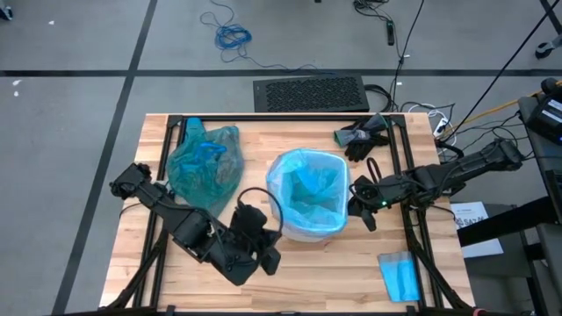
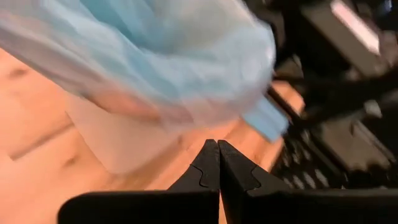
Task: Place trash/remove bag and relplace
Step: Insert the new blue trash bag into the trash bin
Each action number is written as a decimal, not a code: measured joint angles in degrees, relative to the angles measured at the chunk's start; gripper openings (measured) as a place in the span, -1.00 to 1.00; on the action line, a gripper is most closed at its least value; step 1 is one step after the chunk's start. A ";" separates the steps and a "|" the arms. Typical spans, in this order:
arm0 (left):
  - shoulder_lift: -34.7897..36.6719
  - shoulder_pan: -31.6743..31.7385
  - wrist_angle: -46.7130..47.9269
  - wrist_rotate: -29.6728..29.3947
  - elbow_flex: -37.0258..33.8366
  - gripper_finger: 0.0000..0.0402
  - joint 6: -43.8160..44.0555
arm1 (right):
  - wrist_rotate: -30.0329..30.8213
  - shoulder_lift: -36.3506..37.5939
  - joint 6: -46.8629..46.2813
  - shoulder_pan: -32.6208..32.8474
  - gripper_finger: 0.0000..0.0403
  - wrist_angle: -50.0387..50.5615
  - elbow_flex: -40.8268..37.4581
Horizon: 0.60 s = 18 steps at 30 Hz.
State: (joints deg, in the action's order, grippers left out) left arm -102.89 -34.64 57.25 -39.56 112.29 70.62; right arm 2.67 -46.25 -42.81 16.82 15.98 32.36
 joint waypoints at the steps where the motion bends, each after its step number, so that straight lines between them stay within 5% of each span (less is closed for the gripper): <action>1: 0.00 -0.15 0.30 -2.11 0.00 -1.00 0.72 | 0.07 0.15 0.02 0.00 -1.00 0.10 0.00; 7: 0.00 -0.36 1.47 -13.33 0.00 -1.00 2.16 | 0.47 0.25 0.16 0.00 -1.00 0.21 0.00; 18: -2.00 2.61 3.83 -8.32 -0.33 -1.00 2.67 | 1.03 0.25 -0.04 0.00 -1.00 0.21 0.00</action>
State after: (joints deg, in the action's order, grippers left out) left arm -104.90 -32.03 61.08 -47.88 111.96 73.29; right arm 3.70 -46.00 -42.85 16.82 16.19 32.36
